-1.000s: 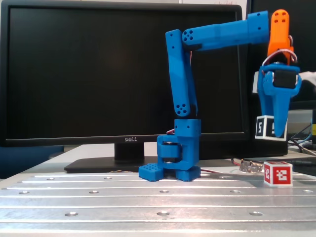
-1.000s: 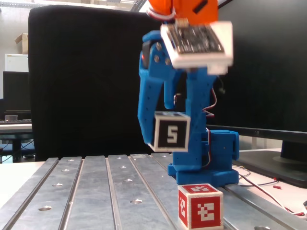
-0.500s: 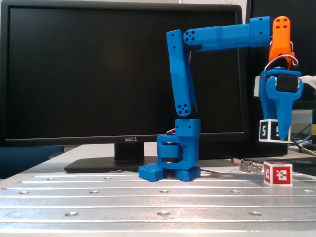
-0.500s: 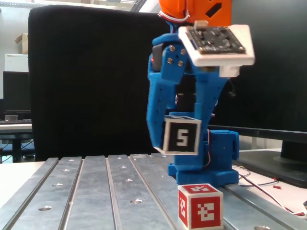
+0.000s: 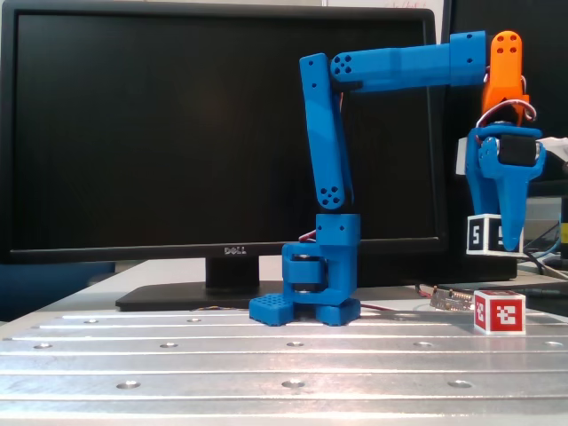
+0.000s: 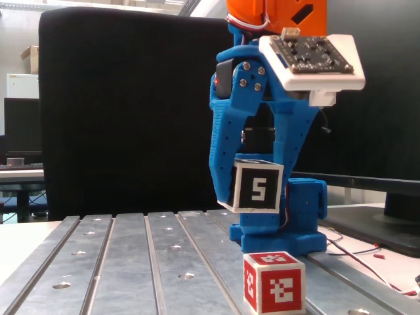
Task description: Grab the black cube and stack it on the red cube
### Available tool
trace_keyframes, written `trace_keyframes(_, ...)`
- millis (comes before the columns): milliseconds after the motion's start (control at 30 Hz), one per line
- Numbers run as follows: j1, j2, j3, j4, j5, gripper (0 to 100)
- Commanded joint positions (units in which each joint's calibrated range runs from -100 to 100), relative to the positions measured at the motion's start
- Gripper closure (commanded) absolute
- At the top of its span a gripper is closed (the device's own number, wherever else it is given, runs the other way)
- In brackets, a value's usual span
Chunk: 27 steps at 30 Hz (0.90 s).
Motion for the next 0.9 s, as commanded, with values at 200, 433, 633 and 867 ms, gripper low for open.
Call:
trace_keyframes(200,-1.0,-2.2,1.6,-2.3,-1.4,82)
trace_keyframes(433,-1.6,-2.2,3.2,-2.7,-2.7,82)
trace_keyframes(633,-2.2,-2.3,5.4,-4.7,-2.8,82)
trace_keyframes(867,-3.3,-1.3,6.6,-7.1,-2.8,82)
